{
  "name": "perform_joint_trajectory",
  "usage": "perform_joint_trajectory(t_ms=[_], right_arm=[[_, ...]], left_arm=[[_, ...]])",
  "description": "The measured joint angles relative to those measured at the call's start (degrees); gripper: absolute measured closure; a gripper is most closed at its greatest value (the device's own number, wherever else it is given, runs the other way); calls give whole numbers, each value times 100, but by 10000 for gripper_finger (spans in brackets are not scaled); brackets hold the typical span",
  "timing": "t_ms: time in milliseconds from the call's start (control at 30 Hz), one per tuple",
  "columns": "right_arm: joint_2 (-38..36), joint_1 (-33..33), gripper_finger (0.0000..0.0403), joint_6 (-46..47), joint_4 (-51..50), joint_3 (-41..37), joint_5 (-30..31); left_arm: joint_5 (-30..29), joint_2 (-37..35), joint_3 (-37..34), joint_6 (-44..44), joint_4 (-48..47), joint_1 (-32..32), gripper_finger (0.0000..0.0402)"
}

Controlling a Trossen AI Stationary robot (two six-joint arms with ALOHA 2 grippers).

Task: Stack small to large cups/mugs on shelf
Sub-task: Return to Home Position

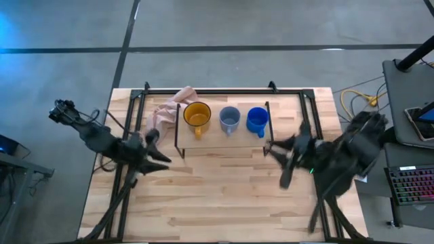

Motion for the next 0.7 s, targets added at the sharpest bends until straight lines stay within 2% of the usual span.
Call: perform_joint_trajectory(t_ms=[100, 167, 233, 333, 433, 500, 567, 633, 700], right_arm=[[-164, -7, 309, -128, 411, -744, 18], [-482, -110, 309, -404, 1014, -1279, 79], [-874, -235, 309, -707, 1880, -1964, -121], [-1415, -528, 309, -1579, 3652, -3222, -1096], [-2099, -961, 309, -2785, 5406, -4278, -2034], [-2759, -1358, 309, -3092, 5889, -4858, -2398], [-3389, -1812, 309, -3065, 5955, -5446, -2861], [-3984, -2265, 309, -2882, 6000, -6074, -3473], [-4467, -2593, 309, -2823, 6311, -6629, -4110]], left_arm=[[17, -263, 24, 758, 125, 401, 323], [242, -562, -32, 842, -242, 794, 323], [622, -844, -177, 726, -486, 1171, 323], [1197, -1412, -512, 847, -458, 1592, 323], [1180, -2023, -735, 992, -462, 1777, 323], [1019, -2395, -903, 1188, -557, 1815, 323], [750, -2819, -1056, 1219, -822, 1817, 323], [645, -3218, -1328, 972, -792, 1819, 323], [797, -3618, -1816, 616, -752, 1817, 323]])
